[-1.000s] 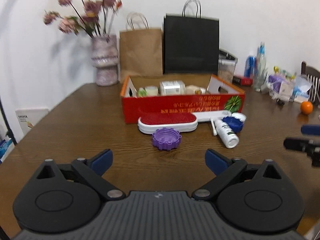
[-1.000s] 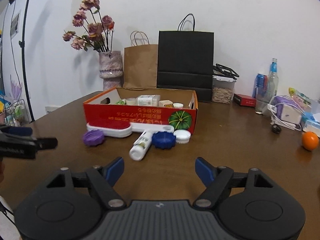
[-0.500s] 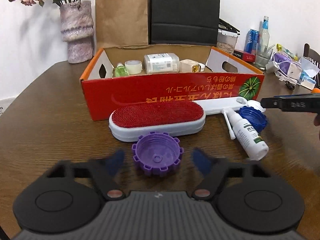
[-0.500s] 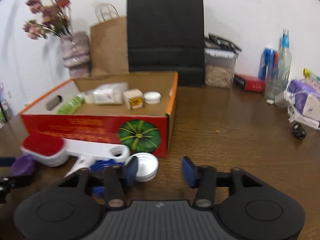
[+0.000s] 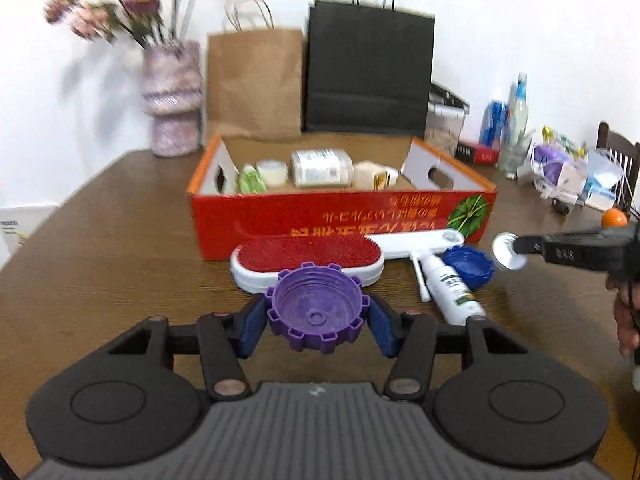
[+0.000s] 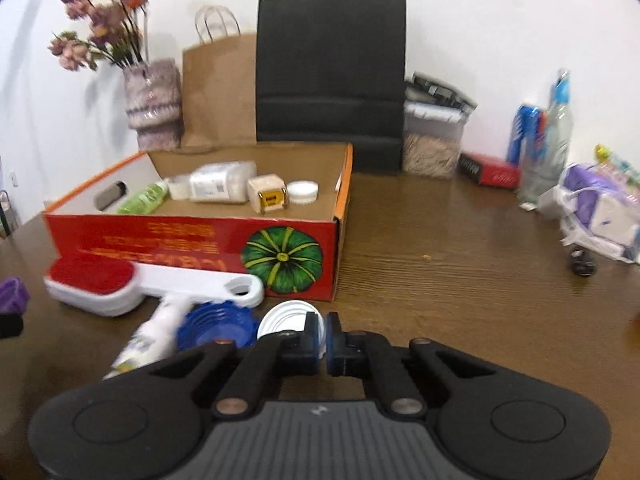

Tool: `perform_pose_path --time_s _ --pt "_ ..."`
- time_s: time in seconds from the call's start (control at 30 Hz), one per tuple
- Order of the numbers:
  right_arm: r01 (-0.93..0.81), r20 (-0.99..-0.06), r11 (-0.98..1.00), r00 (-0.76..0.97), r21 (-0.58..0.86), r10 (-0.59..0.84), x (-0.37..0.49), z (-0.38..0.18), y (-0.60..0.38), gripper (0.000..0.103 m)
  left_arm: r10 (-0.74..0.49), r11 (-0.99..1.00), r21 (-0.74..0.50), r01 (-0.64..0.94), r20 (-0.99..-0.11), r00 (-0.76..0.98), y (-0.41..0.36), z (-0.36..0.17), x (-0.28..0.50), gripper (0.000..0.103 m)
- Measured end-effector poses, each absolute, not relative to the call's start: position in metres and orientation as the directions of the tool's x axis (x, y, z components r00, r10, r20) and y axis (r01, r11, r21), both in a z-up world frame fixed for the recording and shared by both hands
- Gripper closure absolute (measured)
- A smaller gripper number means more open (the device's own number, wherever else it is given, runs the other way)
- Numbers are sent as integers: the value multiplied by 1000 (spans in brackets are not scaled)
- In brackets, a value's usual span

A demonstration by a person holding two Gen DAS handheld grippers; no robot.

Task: Organize rigid objects
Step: 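Grasp the purple lid with the left tool while the right tool grasps the white cap, then carry the purple lid and white cap into the red box and release both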

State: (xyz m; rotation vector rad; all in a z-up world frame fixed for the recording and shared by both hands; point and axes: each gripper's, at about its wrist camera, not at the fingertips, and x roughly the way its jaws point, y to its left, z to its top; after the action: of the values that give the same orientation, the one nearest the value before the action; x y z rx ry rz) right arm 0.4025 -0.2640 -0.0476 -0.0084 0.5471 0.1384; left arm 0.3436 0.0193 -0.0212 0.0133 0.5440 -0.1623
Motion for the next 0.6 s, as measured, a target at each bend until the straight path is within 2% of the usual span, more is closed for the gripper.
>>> perform_pose_path --time_s 0.33,0.6 --pt "-153 -428 986 888 70 169 232 -26 -254 100 -58 997 11 71 -472 880 21 -3 221 48" --pt "-196 -381 980 904 30 192 149 -13 -236 100 -65 997 11 77 -425 903 18 8 152 48"
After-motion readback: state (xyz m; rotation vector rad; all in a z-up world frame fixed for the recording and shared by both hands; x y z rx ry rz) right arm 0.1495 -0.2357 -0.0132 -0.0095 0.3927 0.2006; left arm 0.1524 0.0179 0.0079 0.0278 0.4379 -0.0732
